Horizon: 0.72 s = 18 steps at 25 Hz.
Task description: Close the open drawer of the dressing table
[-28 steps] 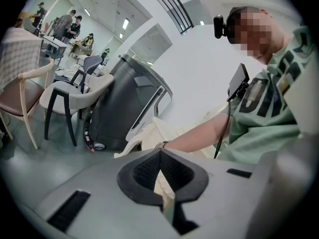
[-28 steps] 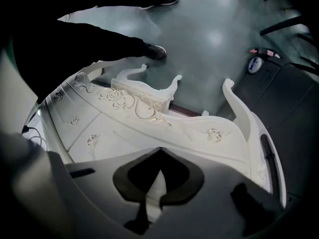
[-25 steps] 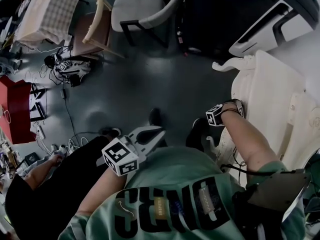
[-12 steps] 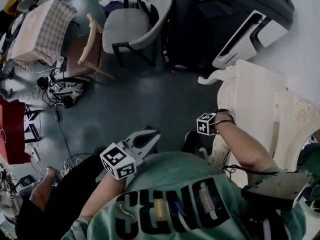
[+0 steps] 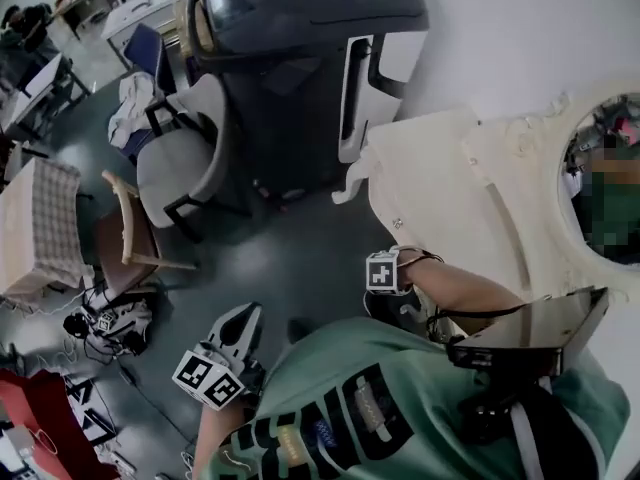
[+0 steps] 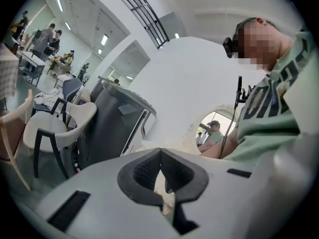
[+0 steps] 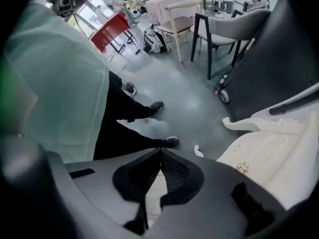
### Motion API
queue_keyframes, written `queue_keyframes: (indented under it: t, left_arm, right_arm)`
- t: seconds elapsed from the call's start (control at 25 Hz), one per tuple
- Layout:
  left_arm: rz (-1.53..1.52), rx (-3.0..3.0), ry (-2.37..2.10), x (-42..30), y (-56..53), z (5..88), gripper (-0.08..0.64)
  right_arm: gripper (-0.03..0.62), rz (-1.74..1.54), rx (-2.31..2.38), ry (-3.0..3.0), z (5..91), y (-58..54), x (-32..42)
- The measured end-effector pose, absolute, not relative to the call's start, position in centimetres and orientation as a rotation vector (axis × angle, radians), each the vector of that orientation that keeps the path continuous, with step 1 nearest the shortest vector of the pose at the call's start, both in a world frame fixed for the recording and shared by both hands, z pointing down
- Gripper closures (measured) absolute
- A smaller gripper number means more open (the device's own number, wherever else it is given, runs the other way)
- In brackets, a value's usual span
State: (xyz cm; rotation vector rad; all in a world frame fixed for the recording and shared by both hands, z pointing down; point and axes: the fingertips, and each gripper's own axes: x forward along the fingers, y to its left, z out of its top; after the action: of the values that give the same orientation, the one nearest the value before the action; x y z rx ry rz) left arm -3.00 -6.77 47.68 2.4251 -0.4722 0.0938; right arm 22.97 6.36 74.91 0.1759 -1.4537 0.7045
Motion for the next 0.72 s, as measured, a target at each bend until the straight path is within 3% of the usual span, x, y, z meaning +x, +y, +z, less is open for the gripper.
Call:
queue_keyframes:
  t: [0.32, 0.72]
  left_arm:
    - [0.144, 2.511, -0.266, -3.6, -7.2, 45.4, 0.551]
    - [0.241, 2.572, -0.068, 2.0, -6.5, 43.5, 0.551]
  right_arm:
    - [0.580, 0.850, 0.332, -1.594, 70.9, 9.4, 18.3]
    - [0.580, 0.990, 0.582, -1.671, 69.1, 11.0, 21.1]
